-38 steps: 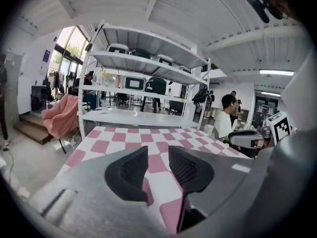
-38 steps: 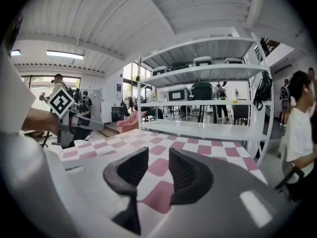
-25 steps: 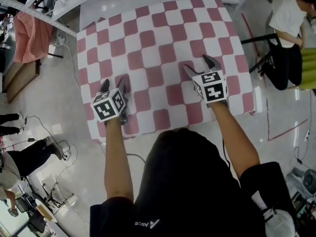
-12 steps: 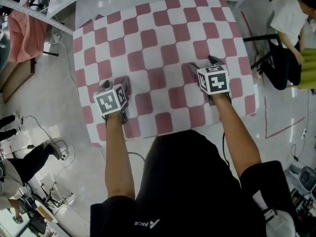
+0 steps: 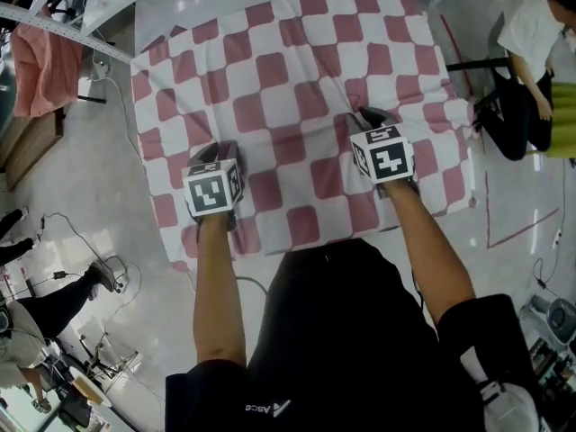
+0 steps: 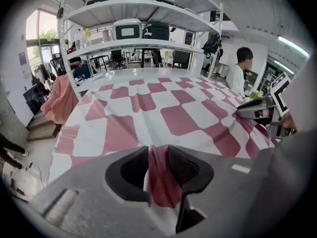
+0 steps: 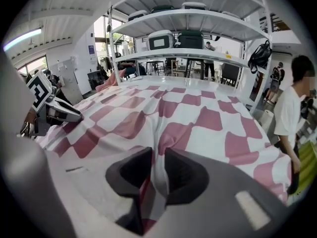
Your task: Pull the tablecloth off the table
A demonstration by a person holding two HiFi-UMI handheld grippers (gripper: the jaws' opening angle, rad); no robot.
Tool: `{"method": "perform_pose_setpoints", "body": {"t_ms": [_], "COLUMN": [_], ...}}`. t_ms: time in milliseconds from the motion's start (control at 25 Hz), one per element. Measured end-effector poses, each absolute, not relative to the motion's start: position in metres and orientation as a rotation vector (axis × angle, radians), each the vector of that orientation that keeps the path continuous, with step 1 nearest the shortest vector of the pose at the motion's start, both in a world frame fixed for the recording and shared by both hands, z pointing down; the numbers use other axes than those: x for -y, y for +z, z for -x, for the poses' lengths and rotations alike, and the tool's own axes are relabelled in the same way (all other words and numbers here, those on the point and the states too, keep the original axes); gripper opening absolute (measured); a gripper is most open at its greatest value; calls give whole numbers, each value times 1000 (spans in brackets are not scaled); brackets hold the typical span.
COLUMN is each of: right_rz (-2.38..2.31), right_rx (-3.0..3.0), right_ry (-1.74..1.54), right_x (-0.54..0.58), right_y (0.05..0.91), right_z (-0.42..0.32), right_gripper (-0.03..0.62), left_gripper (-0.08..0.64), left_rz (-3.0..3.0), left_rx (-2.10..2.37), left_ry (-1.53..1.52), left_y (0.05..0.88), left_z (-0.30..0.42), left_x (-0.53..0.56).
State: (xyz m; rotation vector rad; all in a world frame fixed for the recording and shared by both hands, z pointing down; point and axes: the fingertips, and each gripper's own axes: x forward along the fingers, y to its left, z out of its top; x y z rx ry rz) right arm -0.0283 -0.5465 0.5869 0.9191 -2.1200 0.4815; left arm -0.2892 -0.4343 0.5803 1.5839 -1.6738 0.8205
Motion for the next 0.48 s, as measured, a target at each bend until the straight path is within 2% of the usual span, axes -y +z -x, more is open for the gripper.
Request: {"method": "perform_pose_setpoints", "body": {"t_ms": [80,120,240,480], "right_rz": [-901,-894,-874,-821], "right_rx": [2119,2120,2131,2169], "right_ry": [458,449,467,497], "right_x": [541,540,536,522], "right_y": [586,586,587,586], "right_z": [38,42,52,67], "right_gripper": [26,17,12,11], "left_gripper": [107,84,17,8], "left_rz": [-1593,-1594,-1594,-1617], "left_rx": [1674,1677,1685,1684], "left_ry": [829,832,816,787], "left_y": [580,579,579,579], "left_z": [288,288,292,286], "left_x": [434,434,434,430]}}
